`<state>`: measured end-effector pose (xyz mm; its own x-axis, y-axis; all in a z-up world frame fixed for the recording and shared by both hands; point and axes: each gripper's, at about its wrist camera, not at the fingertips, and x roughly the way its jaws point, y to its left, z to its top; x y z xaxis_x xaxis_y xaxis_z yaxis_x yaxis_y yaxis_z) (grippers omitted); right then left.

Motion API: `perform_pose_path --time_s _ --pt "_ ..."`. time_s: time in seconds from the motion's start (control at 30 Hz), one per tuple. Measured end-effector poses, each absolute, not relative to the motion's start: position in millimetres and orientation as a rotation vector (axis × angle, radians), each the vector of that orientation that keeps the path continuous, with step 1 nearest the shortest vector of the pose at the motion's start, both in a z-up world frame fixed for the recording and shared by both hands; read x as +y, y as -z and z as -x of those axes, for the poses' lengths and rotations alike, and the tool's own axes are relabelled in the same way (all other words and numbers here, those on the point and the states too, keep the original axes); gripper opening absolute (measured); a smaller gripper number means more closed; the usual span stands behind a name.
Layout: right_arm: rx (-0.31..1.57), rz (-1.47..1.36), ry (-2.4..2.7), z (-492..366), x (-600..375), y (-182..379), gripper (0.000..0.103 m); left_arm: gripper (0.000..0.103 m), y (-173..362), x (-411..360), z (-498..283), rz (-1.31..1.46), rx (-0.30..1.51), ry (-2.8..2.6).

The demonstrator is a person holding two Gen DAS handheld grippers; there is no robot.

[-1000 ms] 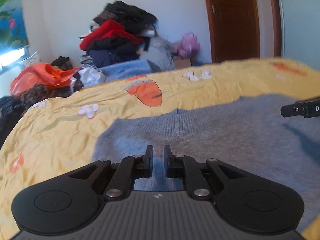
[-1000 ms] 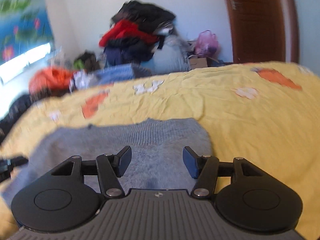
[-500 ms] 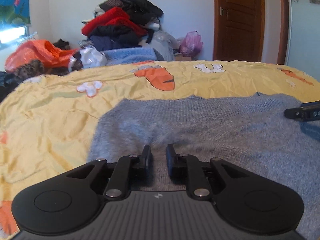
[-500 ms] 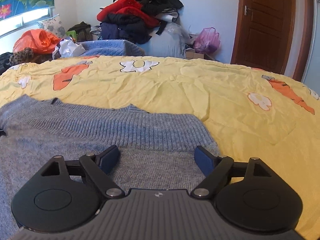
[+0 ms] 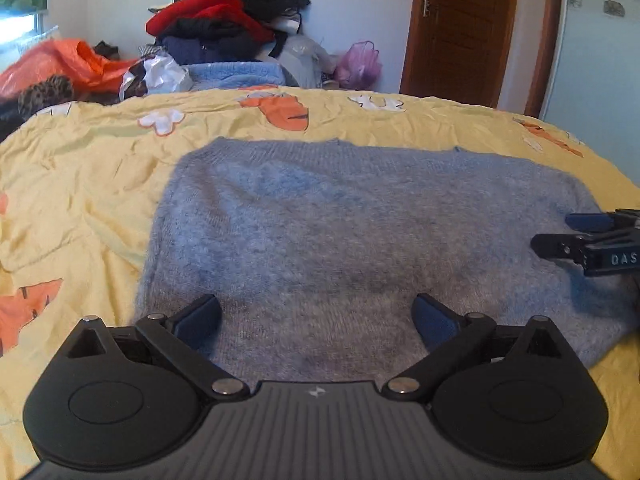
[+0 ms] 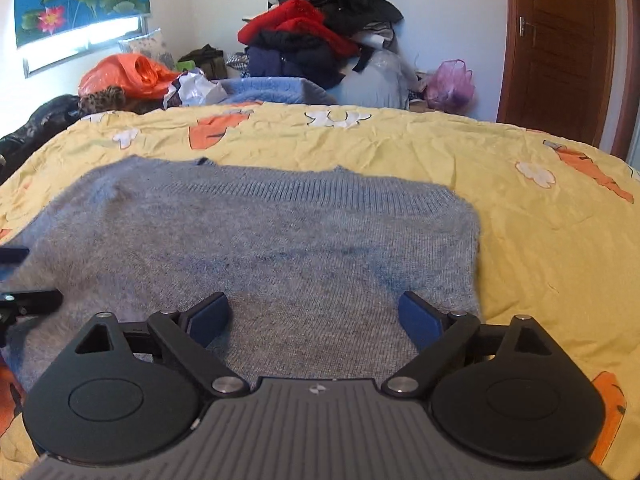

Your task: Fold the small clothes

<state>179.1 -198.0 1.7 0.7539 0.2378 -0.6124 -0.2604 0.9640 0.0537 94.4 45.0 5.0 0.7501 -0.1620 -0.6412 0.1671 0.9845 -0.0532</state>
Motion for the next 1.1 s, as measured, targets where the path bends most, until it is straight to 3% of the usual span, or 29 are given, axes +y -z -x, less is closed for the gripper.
perform_pose_path --time_s 0.07,0.17,0.3,0.5,0.9,1.0,1.1 --pt "0.667 0.039 -0.279 -179.3 -196.8 -1.8 0.098 0.103 -6.3 41.6 -91.1 -0.036 0.703 0.171" --pt "0.661 -0.009 -0.245 -163.7 -203.0 -13.3 0.091 0.103 -13.2 44.4 -71.8 -0.025 0.703 0.155" --pt "0.607 -0.165 -0.297 -112.5 -228.2 -30.1 0.095 0.103 -15.0 56.5 -38.8 0.012 0.718 0.156" --pt "0.665 -0.039 -0.307 -77.9 -232.3 -2.5 0.096 0.103 -9.3 52.6 -28.8 -0.031 0.739 0.130" --pt "0.706 -0.041 -0.280 -81.9 -222.3 -15.9 0.096 0.103 -7.6 49.5 -25.2 -0.032 0.720 0.110" --pt "0.691 0.027 -0.296 -81.1 -218.5 -0.7 0.103 0.103 -7.7 49.5 -25.1 -0.030 0.718 0.114" --pt "0.705 0.045 -0.289 -81.3 -215.4 -3.1 0.103 0.103 -7.9 49.2 -24.5 -0.029 0.717 0.113"
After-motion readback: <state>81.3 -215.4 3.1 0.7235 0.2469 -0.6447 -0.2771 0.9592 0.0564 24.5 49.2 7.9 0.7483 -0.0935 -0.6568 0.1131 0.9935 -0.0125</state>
